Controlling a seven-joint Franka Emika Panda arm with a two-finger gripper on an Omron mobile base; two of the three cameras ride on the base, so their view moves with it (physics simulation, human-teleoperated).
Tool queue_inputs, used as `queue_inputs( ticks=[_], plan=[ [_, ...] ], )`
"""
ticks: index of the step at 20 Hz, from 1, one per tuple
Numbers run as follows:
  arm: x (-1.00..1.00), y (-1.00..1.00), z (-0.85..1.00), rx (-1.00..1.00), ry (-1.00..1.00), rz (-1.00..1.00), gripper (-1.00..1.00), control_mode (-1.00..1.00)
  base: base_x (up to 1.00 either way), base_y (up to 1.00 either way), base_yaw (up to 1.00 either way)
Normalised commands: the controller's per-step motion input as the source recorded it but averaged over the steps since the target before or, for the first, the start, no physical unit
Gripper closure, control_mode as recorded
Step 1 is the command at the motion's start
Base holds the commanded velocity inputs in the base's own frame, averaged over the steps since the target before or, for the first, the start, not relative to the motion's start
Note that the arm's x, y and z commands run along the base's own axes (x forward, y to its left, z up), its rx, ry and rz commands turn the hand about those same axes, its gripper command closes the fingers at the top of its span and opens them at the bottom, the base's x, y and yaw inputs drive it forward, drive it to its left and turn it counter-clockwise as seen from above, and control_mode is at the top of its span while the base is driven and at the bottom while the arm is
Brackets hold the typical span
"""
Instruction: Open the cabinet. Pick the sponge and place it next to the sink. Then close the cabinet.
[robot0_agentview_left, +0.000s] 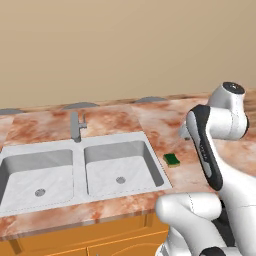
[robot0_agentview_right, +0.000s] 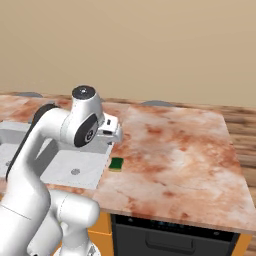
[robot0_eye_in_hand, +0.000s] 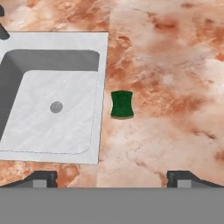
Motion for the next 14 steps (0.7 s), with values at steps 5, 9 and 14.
queue_inputs(
  ticks=[5, 9, 14],
  plan=[
    [-0.69, 0.00, 0.84, 0.00, -0.01, 0.00, -1.00, -1.00, 0.00, 0.00, 0.00],
    [-0.74, 0.00, 0.58, 0.00, -0.08, 0.00, -1.00, -1.00, 0.00, 0.00, 0.00],
    [-0.13, 0.00, 0.06, 0.00, -0.02, 0.00, -1.00, -1.00, 0.00, 0.00, 0.00]
  ],
)
